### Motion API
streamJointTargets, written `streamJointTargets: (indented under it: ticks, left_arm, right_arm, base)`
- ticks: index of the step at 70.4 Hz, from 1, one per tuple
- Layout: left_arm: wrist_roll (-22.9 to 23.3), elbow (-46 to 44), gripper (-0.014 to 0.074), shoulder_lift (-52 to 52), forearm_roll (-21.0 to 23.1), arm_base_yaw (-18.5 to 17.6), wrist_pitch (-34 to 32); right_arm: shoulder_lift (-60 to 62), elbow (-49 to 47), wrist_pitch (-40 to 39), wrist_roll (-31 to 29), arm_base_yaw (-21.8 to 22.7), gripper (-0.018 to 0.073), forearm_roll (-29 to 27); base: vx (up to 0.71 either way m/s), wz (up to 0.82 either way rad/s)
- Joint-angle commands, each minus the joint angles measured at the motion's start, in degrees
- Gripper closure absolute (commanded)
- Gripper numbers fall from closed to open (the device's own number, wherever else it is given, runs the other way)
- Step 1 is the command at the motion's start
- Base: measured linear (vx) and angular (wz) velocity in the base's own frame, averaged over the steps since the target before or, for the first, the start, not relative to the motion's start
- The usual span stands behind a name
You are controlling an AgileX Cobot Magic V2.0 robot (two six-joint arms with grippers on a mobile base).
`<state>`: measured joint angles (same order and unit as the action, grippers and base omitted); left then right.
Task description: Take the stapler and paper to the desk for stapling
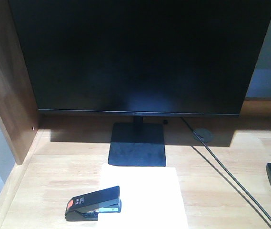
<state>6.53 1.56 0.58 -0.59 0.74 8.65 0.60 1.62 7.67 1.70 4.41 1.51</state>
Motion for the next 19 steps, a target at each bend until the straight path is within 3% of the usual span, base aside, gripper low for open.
streamJointTargets:
  ticks: [1, 19]
  left_arm:
    - [0.6, 1.5, 0.0603, 0.6, 0.2, 0.1, -4.3]
    - [0.6, 1.5, 0.0603, 0.6, 0.2, 0.1, -4.3]
  right_arm:
    - [0.9, 0.7, -4.0, -0.3, 0.3, 0.0565, 0.0]
    - [0.9, 0.7, -4.0, -0.3, 0.3, 0.0565, 0.0]
  base:
    - [0.0, 0.0]
    - [0.0, 0.0]
